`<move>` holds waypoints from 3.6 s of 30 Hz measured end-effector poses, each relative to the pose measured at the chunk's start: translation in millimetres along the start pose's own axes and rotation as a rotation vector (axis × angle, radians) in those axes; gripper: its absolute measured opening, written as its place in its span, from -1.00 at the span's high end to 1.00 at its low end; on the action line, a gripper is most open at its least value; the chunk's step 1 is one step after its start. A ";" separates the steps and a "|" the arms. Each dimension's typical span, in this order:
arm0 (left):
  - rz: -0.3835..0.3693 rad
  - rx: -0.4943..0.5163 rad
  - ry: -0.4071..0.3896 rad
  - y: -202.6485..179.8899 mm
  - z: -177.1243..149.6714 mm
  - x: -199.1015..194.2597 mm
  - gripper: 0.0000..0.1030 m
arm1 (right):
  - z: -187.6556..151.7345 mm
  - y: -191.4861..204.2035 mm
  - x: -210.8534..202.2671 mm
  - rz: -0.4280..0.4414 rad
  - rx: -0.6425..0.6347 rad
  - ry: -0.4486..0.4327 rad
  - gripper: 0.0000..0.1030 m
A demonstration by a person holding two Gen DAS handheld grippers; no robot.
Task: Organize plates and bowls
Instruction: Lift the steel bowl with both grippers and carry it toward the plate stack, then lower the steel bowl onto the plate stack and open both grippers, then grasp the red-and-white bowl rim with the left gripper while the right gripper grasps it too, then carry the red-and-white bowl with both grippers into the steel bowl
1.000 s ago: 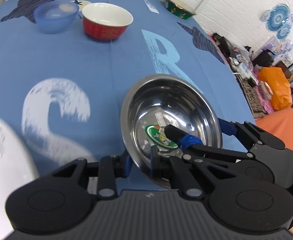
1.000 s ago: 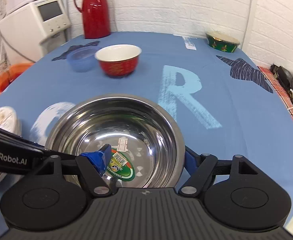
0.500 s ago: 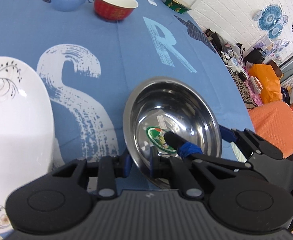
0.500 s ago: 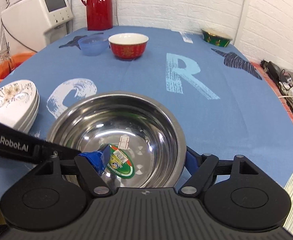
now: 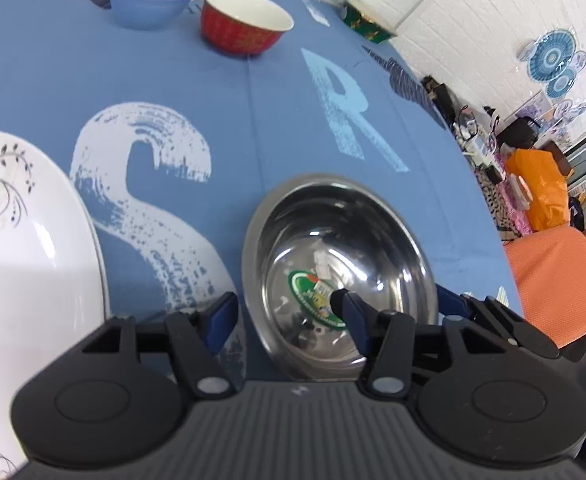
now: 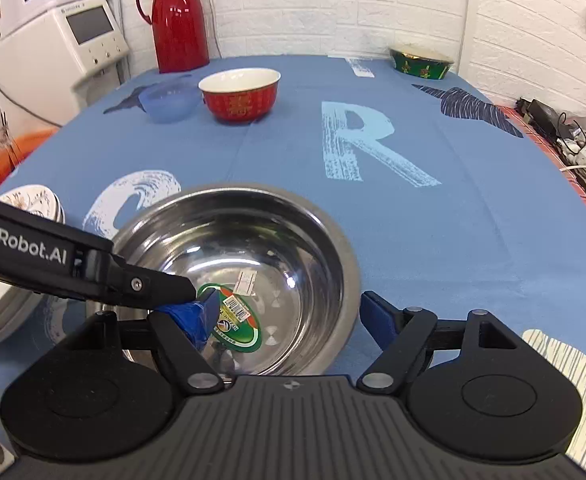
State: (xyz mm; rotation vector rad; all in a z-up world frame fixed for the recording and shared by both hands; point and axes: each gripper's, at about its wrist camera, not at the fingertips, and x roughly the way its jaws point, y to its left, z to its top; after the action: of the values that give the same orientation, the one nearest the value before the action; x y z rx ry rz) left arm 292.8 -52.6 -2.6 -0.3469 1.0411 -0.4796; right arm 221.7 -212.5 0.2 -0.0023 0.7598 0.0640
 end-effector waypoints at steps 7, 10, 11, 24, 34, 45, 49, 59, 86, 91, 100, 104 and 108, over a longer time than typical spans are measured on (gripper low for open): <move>0.004 -0.004 -0.042 -5.2 6.2 -13.3 -0.05 | 3.1 -13.3 -18.6 -0.050 0.054 -0.070 -0.24; 0.004 -0.004 -0.063 -6.0 6.3 -21.6 -0.08 | 3.3 -15.2 -24.0 -0.048 0.057 -0.082 -0.24; 0.007 -0.003 -0.068 -6.5 6.1 -23.9 -0.08 | 3.2 -15.0 -25.3 -0.048 0.057 -0.085 -0.24; 0.021 -0.011 -0.090 -0.8 4.5 -41.4 -0.08 | 6.8 -10.4 -34.5 0.000 0.048 -0.119 -0.24; 0.035 -0.032 -0.093 16.5 32.0 -39.2 -0.11 | 33.5 -11.0 -31.8 0.074 -0.026 -0.129 -0.25; 0.081 -0.174 -0.180 31.3 153.3 -8.0 -0.14 | 149.9 -30.3 55.3 0.142 -0.060 -0.050 -0.25; 0.100 -0.349 -0.177 48.5 184.6 25.6 -0.14 | 189.9 -27.0 113.2 0.147 -0.027 0.009 -0.25; 0.198 -0.474 -0.170 73.7 211.6 66.5 -0.14 | 224.2 -13.9 213.9 0.096 -0.090 0.103 -0.25; 0.196 -0.453 -0.156 83.3 220.1 79.5 0.28 | 221.7 9.6 238.5 0.237 -0.138 0.152 0.24; 0.199 -0.350 -0.133 69.8 216.1 69.1 1.00 | 211.3 22.3 220.0 0.301 -0.140 0.215 0.47; 0.170 -0.274 -0.106 39.2 160.5 15.7 1.00 | 176.0 26.5 142.0 0.308 -0.132 0.217 0.39; 0.155 -0.214 -0.126 6.9 127.3 -26.4 0.99 | 160.7 24.9 82.3 0.310 -0.154 0.156 0.38; 0.142 -0.171 -0.114 -16.7 88.0 -50.9 0.99 | 134.3 21.2 41.9 0.299 -0.163 0.159 0.37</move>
State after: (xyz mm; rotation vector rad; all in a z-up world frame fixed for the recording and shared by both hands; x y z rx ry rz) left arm 345.7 -35.3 84.1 -0.4434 0.9904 -0.2415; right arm 343.2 -185.6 69.2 -0.0496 0.9082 0.4147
